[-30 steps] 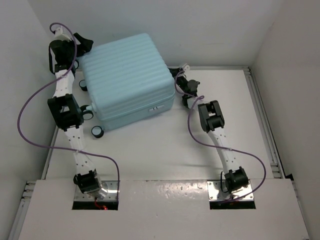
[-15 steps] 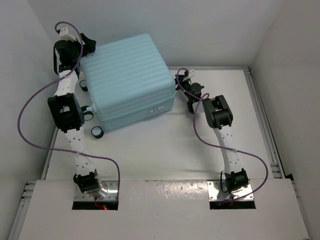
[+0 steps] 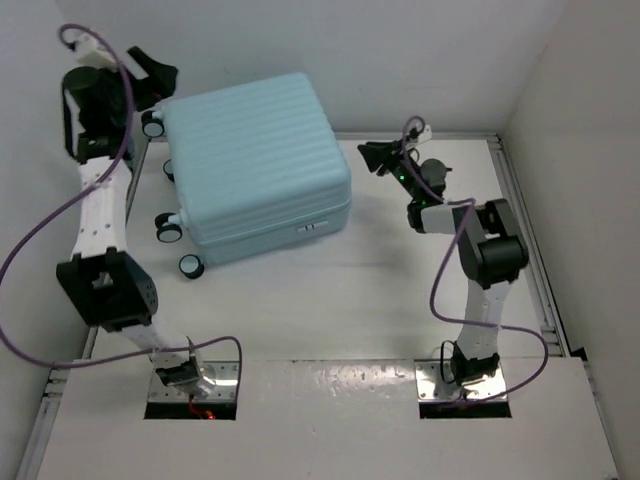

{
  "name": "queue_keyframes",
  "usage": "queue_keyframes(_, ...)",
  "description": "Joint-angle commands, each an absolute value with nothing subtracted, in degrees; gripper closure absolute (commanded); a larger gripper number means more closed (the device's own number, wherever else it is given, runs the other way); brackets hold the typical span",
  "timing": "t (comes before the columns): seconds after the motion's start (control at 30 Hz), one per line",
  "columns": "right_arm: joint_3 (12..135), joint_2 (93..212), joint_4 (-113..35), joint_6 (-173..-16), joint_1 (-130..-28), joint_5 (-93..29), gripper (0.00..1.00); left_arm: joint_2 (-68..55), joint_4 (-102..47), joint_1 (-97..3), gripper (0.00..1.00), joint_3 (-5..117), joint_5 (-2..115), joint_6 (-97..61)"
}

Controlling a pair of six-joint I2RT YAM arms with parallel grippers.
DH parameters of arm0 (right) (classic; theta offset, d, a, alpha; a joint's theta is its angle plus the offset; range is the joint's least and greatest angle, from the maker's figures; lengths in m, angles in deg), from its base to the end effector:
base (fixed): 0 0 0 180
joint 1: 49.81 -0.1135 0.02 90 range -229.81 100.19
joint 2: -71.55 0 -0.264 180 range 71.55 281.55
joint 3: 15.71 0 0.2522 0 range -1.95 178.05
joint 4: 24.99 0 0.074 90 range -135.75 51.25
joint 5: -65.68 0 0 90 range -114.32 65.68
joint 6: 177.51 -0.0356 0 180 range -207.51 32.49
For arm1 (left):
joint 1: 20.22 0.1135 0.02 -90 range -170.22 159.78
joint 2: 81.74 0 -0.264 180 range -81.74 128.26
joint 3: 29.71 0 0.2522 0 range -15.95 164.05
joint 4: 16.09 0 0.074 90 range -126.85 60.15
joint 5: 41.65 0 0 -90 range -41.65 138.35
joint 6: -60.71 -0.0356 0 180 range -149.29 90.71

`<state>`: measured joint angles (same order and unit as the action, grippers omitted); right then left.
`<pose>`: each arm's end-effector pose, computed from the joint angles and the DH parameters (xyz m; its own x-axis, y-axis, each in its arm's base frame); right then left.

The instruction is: Pack the luggage

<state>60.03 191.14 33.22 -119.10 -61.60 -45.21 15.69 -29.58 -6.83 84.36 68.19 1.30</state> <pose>0.4243 0.1015 0.1950 -0.0703 0.4853 -0.8715 -0.5778 0.6924 0.4321 0.3949 0.0816 0.4534 -0.0109 -0.4947 -0.8690 0.1235 0.8618 -0.4921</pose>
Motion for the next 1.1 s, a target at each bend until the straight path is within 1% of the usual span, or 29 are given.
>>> queue_keyframes(0.0,52.5,181.2,40.2,-126.0,-60.8,-54.6,0.59,6.4,-39.3,-0.6,0.0,78.2,56.2,3.1)
queue_keyframes(0.03,51.4,180.2,39.4,-125.9,-60.8,-54.7,0.59,6.3,-42.4,-0.6,0.0,78.2,56.2,1.7)
queue_keyframes(0.07,50.3,179.1,36.2,-125.9,-60.4,-54.6,0.56,6.3,-45.6,0.3,0.0,79.2,53.7,0.1)
queue_keyframes(0.1,50.3,178.0,34.0,-125.4,-59.8,-53.1,0.51,6.3,-48.4,0.3,0.0,79.8,49.7,-1.8)
queue_keyframes(0.13,52.1,177.8,27.4,-125.2,-59.0,-52.0,0.51,6.3,-53.6,1.0,0.0,80.5,47.3,-4.3)
queue_keyframes(0.17,54.3,178.0,14.7,-124.8,-57.3,-51.1,0.5,6.3,-55.5,1.0,0.0,80.6,44.8,-5.9)
queue_keyframes(0.2,66.5,178.8,7.0,-126.4,-56.5,-51.1,0.51,6.3,-56.8,1.5,0.0,80.6,44.1,-7.4)
queue_keyframes(0.23,71.0,179.9,-6.4,-128.0,-54.0,-51.7,0.52,6.3,-59.4,1.5,0.0,80.6,43.3,-8.7)
queue_keyframes(0.27,75.2,184.7,-10.1,-128.4,-53.4,-54.7,0.57,6.3,-60.3,1.5,0.0,79.9,43.3,-9.4)
queue_keyframes(0.3,78.3,185.6,-14.0,-128.8,-53.0,-55.9,0.59,7.1,-61.3,1.5,0.0,79.1,42.5,-10.0)
queue_keyframes(0.33,83.9,186.2,-17.2,-130.3,-52.4,-52.9,0.59,7.1,-62.9,0.8,0.0,78.4,41.8,-10.6)
queue_keyframes(0.37,85.7,188.5,-21.7,-130.0,-52.9,-51.7,0.65,7.8,-63.6,0.8,0.0,77.1,41.2,-10.6)
queue_keyframes(0.4,89.5,189.2,-23.1,-129.8,-52.7,-49.5,0.68,7.8,-63.6,0.8,0.0,76.0,41.2,-10.6)
queue_keyframes(0.47,95.8,193.8,-25.5,-134.4,-52.4,-48.9,0.73,9.0,-63.6,0.8,0.0,73.0,41.2,-10.6)
queue_keyframes(0.5,100.9,196.9,-27.2,-137.3,-52.6,-50.4,0.76,9.7,-63.6,0.8,0.0,72.2,42.0,-9.9)
queue_keyframes(0.53,103.4,200.5,-28.8,-138.2,-52.9,-51.2,0.77,10.4,-63.6,0.8,0.0,71.3,42.7,-9.3)
queue_keyframes(0.57,107.8,202.6,-30.9,-139.4,-53.2,-52.9,0.79,12.1,-63.6,0.8,0.0,70.7,42.7,-8.1)
queue_keyframes(0.6,111.0,205.6,-31.3,-142.8,-53.8,-57.3,0.81,13.2,-63.6,0.8,0.0,69.9,42.7,-7.5)
queue_keyframes(0.67,112.2,208.0,-29.7,-145.2,-55.9,-60.1,0.82,16.3,-62.6,1.3,0.0,69.9,43.3,-7.5)
queue_keyframes(0.73,110.3,207.3,-28.6,-144.7,-57.9,-63.2,0.82,18.7,-61.5,1.3,0.0,71.2,45.4,-8.0)
queue_keyframes(0.77,106.5,206.5,-26.5,-143.9,-59.5,-64.5,0.82,21.6,-61.5,0.8,0.0,73.4,46.9,-8.0)
queue_keyframes(0.9,101.9,204.7,-26.2,-139.0,-63.0,-67.4,0.83,29.0,-60.7,-1.1,0.0,80.1,54.7,-9.6)
queue_keyframes(0.93,98.6,203.6,-25.5,-138.7,-64.1,-68.5,0.83,30.6,-59.7,-1.1,0.0,81.5,57.2,-11.6)
queue_keyframes(0.97,97.6,203.1,-24.8,-138.0,-64.1,-69.3,0.83,32.2,-59.6,-2.4,0.02,85.2,58.9,-11.6)
queue_keyframes(1.03,95.0,200.6,-24.6,-134.9,-65.4,-70.6,0.83,35.9,-59.1,-3.2,0.03,87.7,64.3,-12.1)
queue_keyframes(1.07,90.5,198.7,-22.7,-134.0,-65.8,-71.3,0.84,37.3,-59.1,-3.9,0.04,91.2,66.3,-13.8)
